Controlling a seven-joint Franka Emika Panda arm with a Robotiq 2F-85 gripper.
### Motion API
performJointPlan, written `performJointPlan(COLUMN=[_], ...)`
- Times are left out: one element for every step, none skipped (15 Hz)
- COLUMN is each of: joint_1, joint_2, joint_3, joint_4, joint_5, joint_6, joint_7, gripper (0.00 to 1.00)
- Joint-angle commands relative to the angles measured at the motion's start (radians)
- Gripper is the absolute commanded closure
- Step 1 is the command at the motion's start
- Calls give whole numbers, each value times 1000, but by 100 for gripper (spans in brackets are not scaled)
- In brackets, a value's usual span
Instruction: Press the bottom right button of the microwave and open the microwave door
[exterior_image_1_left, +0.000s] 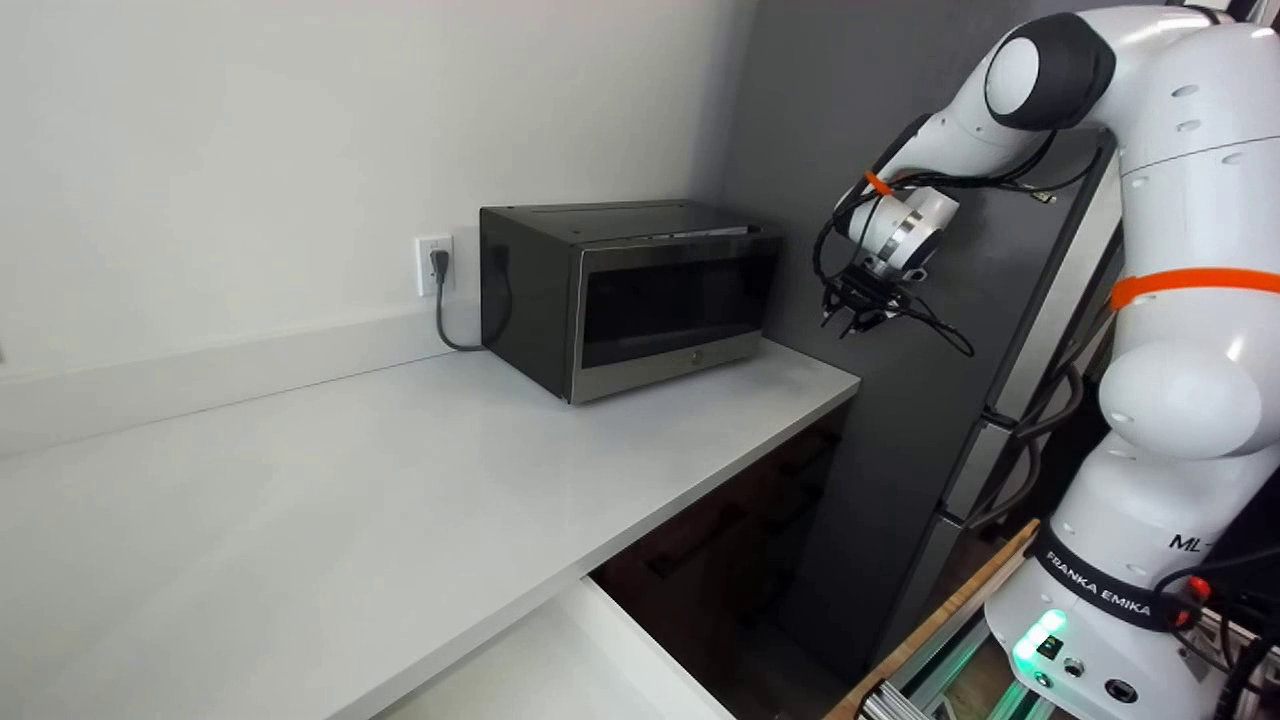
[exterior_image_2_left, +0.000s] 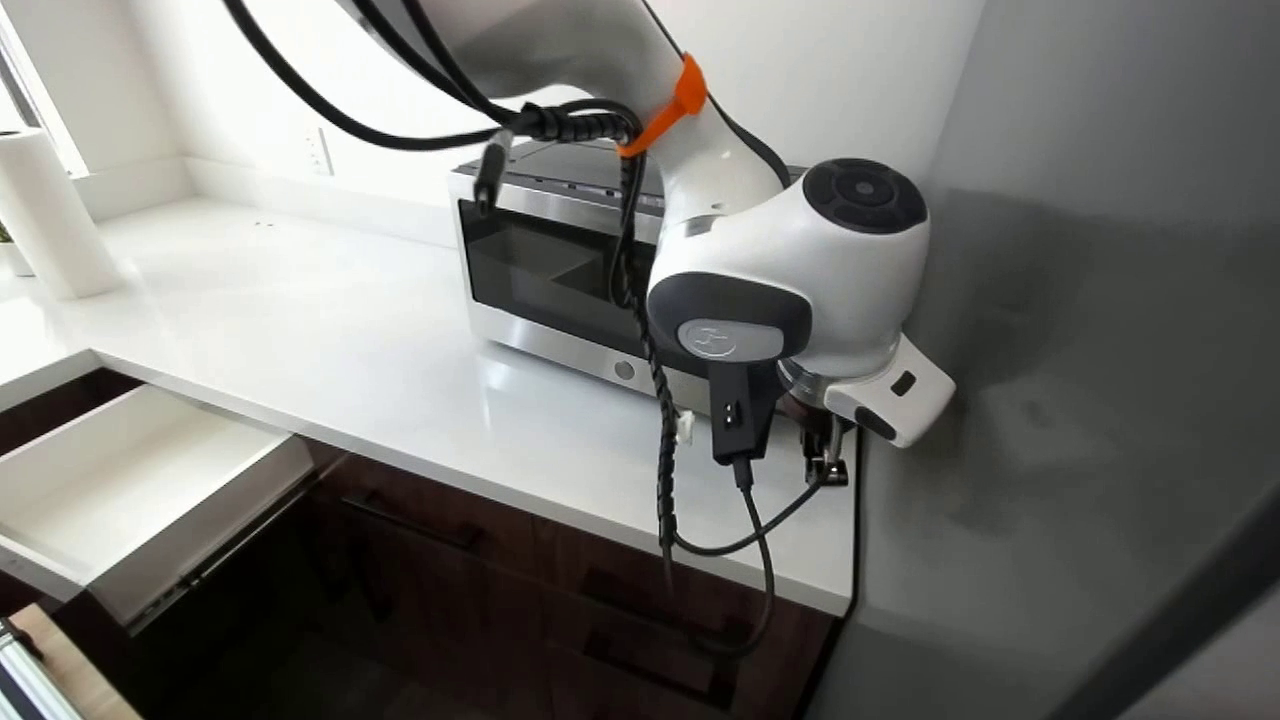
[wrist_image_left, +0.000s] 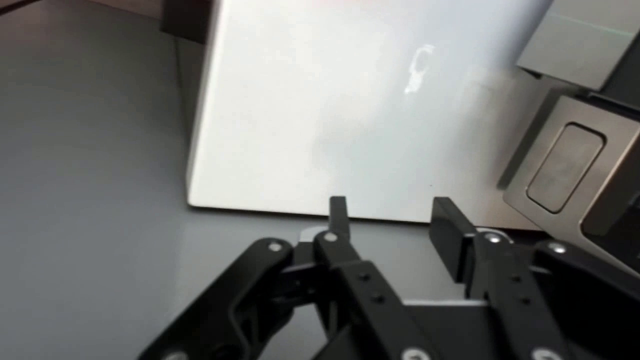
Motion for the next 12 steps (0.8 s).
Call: performJointPlan(joint_1=[170,228,283,334,380,427,466,496,515,382,368,328], joint_2=[-143,-171,-201,-234,-275,-312,-349,-395,-441,-492,-515,-543], joint_3=[-176,-233,-283,-326,-354,-380,-389,-383,-365,-189,-132,-52], joint_4=[-155,-179,-194,-206,-218,-220,-220,-220,-215,-213,-210,-213], joint_5=[-272,-353,-433,-511,-591,-671,-749,-831,-902,-980,-1007,-1023], joint_6=[-77,-116,-172,-220,-269,-325,-355,-381,-421,-412,-393,-387], joint_7=[135,160,186,209,230,255,269,293,305,329,329,316], gripper=[22,13,7,1,0,0,0,0,0,0,0,0])
